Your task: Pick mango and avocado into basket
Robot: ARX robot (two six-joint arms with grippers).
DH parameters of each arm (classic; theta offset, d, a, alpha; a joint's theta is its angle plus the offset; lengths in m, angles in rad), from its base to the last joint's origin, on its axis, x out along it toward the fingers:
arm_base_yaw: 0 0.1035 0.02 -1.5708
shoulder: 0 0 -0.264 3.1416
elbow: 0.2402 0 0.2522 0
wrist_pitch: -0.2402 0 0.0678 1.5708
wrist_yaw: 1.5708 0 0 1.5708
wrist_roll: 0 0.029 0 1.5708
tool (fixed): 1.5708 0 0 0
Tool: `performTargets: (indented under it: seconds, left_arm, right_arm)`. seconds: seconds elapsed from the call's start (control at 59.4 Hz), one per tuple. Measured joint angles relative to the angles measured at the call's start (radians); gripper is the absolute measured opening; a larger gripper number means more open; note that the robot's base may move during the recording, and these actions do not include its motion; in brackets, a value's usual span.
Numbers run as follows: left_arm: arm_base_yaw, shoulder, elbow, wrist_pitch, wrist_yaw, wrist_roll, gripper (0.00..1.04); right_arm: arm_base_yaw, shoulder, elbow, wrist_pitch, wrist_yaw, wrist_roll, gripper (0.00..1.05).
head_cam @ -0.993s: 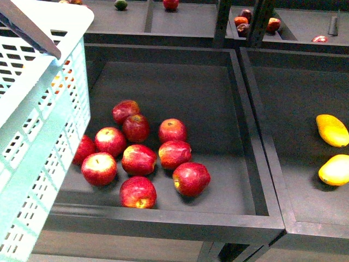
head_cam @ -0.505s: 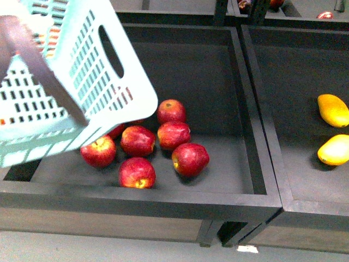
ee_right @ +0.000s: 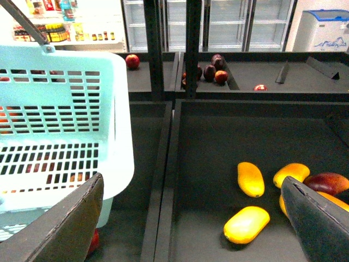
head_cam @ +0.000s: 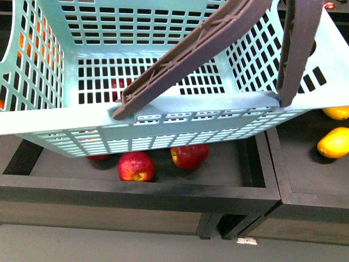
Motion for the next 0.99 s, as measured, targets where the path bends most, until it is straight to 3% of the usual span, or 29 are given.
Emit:
performTargets:
  seconds: [0.354, 0.421, 0.471, 0.572, 0.707, 0.842, 0.993]
  left_arm:
    - [0.003, 0.000, 0.000, -0.002, -0.023, -0.003, 0.14]
    - [0.003, 0.000, 0.000, -0.002, -0.019, -0.003, 0.14]
    - [0.002, 0.000, 0.000, -0.002, -0.018, -0.003, 0.14]
    - [0.000, 0.000, 0.000, -0.002, -0.016, -0.003, 0.14]
    - [0.001, 0.000, 0.000, -0.002, -0.019, -0.002, 0.14]
    - [0.003, 0.000, 0.000, -0.002, -0.021, -0.003, 0.14]
    - [0.003, 0.000, 0.000, -0.002, -0.018, -0.003, 0.14]
  right_arm:
    - [0.000, 0.000, 0.000, 0.000, 0.000, 0.000, 0.96]
    - [-0.035, 0.119, 0.076, -0.187, -0.043, 0.090, 0.96]
    - [-0.088, 0.229, 0.110, -0.215, -0.089, 0.130, 0.96]
    - [-0.266, 0.480, 0.164, -0.031, -0.204, 0.163, 0.96]
    - [-0.409, 0.799, 0.248, 0.241, -0.220, 0.167, 0.96]
    - [-0.465, 1.193, 0.363, 0.466, -0.171, 0.172, 0.96]
    - [-0.454, 1.673, 0.571, 0.451, -0.138, 0.333, 0.96]
